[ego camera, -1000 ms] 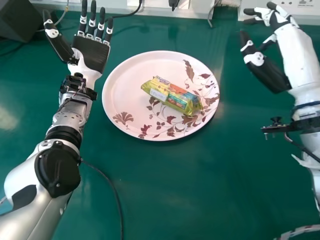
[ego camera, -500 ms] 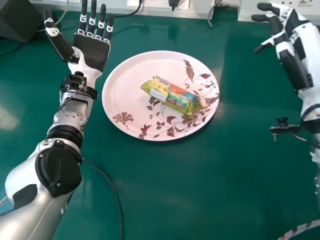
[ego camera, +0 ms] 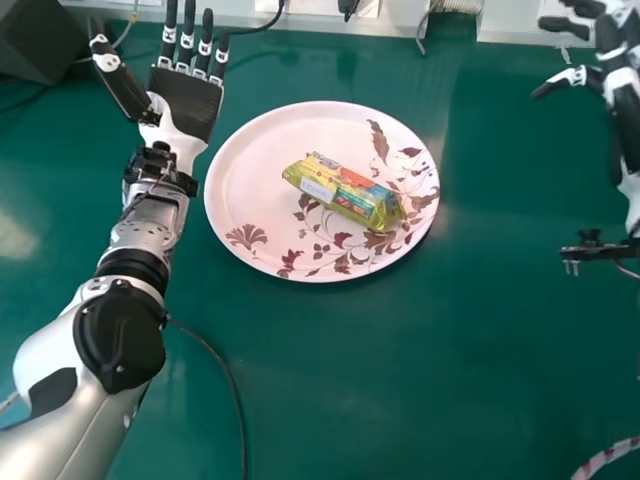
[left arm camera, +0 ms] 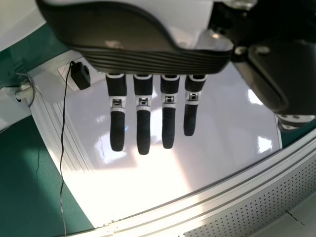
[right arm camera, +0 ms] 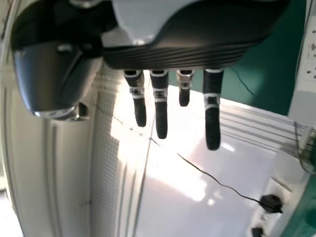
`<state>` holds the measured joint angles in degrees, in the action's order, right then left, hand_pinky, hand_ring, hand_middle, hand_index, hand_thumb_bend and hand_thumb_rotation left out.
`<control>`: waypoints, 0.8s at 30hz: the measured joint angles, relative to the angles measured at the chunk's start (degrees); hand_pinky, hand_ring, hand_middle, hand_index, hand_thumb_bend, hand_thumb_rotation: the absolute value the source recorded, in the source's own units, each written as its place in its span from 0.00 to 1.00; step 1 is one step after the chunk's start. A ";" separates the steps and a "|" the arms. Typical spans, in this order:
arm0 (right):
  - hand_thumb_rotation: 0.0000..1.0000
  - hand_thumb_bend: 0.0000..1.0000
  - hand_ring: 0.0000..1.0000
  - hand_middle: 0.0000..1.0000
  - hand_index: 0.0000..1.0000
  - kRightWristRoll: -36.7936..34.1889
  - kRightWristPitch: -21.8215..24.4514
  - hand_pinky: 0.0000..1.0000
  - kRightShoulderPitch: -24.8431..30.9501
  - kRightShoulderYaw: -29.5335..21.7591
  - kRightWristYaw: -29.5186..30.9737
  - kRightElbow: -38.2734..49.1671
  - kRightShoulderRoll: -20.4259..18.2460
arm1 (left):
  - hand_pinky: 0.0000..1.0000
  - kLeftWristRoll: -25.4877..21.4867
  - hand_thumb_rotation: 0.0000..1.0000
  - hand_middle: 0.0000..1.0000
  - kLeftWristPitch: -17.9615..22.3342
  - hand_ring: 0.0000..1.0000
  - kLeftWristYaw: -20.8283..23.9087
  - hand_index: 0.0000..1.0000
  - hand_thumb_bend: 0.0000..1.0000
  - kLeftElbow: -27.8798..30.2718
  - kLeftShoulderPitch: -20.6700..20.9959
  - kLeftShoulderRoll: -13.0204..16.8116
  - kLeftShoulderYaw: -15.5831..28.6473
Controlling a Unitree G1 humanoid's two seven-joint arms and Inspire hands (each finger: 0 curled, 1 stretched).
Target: Pick up biscuit and place it in the plate
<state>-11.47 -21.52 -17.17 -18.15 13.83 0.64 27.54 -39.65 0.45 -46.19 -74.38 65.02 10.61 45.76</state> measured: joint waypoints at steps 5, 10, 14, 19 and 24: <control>0.46 0.59 0.54 0.78 0.90 -6.93 -0.11 0.41 -0.01 -1.97 3.64 -1.61 -0.95 | 0.57 0.04 0.44 0.77 0.01 0.66 -0.01 0.87 0.89 0.00 0.13 -0.05 -0.01; 0.48 0.58 0.54 0.77 0.89 -12.80 0.38 0.41 -0.21 -3.12 6.81 -2.75 -1.65 | 0.60 0.03 0.47 0.78 0.00 0.67 0.17 0.86 0.89 0.00 0.31 -0.12 0.00; 0.46 0.59 0.54 0.77 0.88 -18.44 2.15 0.41 -0.96 -4.15 10.65 -4.30 -2.42 | 0.60 0.03 0.49 0.79 0.00 0.66 0.16 0.87 0.91 0.00 0.43 -0.15 0.00; 0.47 0.59 0.54 0.77 0.88 -22.88 3.76 0.41 -2.34 -5.56 13.44 -6.03 -2.94 | 0.58 0.02 0.47 0.78 -0.04 0.64 0.16 0.86 0.94 0.00 0.49 -0.16 0.00; 0.47 0.59 0.54 0.77 0.89 -24.76 4.69 0.41 -2.63 -6.96 15.23 -7.86 -3.23 | 0.56 0.03 0.48 0.78 -0.04 0.63 0.16 0.87 0.95 0.00 0.55 -0.16 0.00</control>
<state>-36.23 -16.83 -19.80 -25.11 29.05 -7.22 24.31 -39.62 0.42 -46.03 -74.38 65.57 10.45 45.76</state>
